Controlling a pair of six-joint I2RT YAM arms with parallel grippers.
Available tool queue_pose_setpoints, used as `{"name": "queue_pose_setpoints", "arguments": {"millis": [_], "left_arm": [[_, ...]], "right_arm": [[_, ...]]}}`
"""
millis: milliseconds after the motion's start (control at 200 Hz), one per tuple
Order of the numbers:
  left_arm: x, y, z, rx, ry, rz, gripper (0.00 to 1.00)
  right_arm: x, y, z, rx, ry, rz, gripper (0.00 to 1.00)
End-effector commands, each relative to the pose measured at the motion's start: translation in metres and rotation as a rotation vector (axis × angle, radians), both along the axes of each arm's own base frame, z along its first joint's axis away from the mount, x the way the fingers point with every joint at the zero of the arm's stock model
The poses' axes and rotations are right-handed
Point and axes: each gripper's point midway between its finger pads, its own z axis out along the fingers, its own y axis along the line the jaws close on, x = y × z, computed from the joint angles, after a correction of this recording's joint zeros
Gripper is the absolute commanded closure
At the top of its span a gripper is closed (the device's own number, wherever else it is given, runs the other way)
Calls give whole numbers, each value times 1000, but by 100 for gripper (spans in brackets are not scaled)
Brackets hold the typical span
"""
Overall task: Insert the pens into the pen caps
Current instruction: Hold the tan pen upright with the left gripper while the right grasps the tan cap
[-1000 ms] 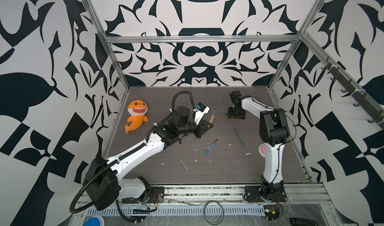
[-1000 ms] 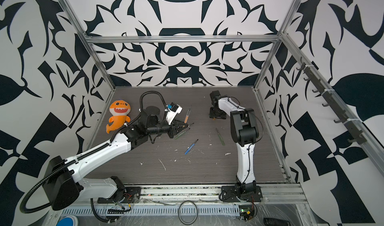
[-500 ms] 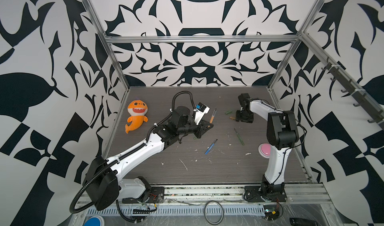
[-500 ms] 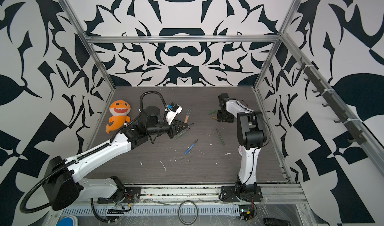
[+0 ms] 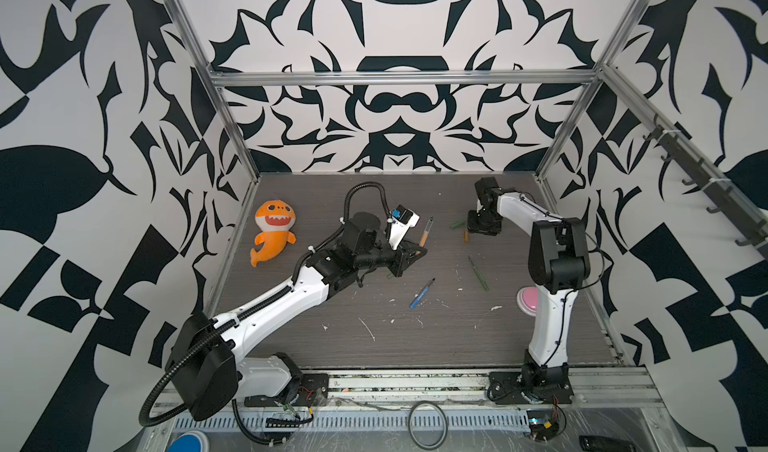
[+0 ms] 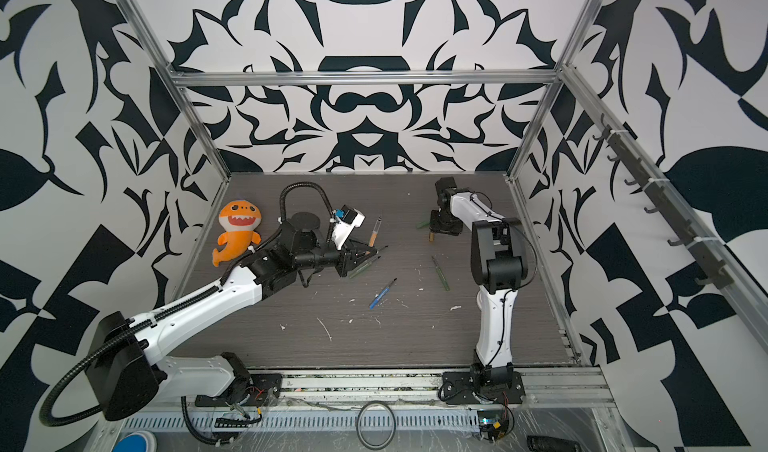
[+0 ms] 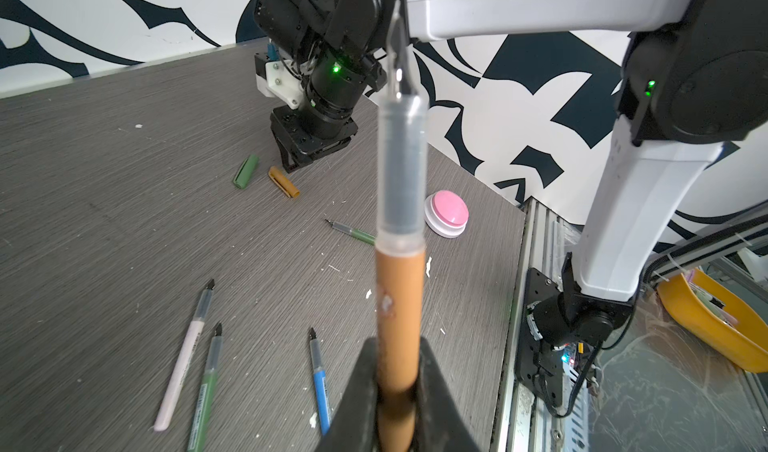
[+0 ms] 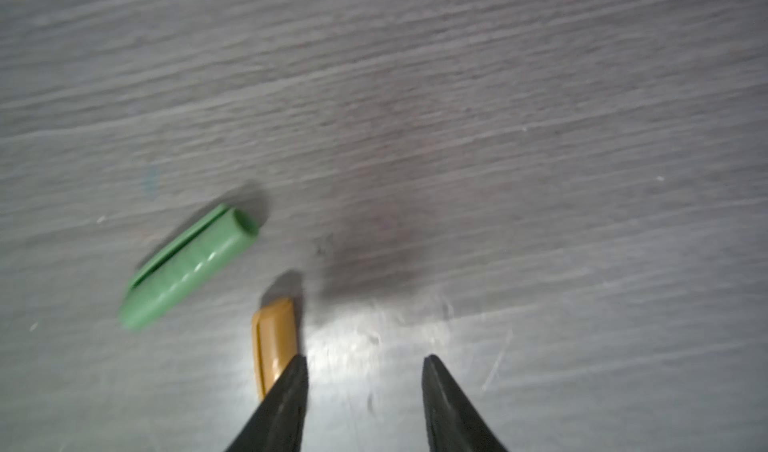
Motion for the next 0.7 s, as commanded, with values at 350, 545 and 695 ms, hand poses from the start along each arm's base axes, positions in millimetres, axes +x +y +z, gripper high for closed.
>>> {"name": "queue_pose_setpoints", "arguments": {"millis": [350,545,695], "left_arm": [[-12,-6,15,-24,-12,-62,84],[-13,-8,13,-21,-4,-73,84],[-12,-8,11,-18,-2,-70,84]], "right_arm": [[3,32,24,173,5,133,63],[4,36,12,194,33,134,66],[2,36,5,193,50,127,70]]}}
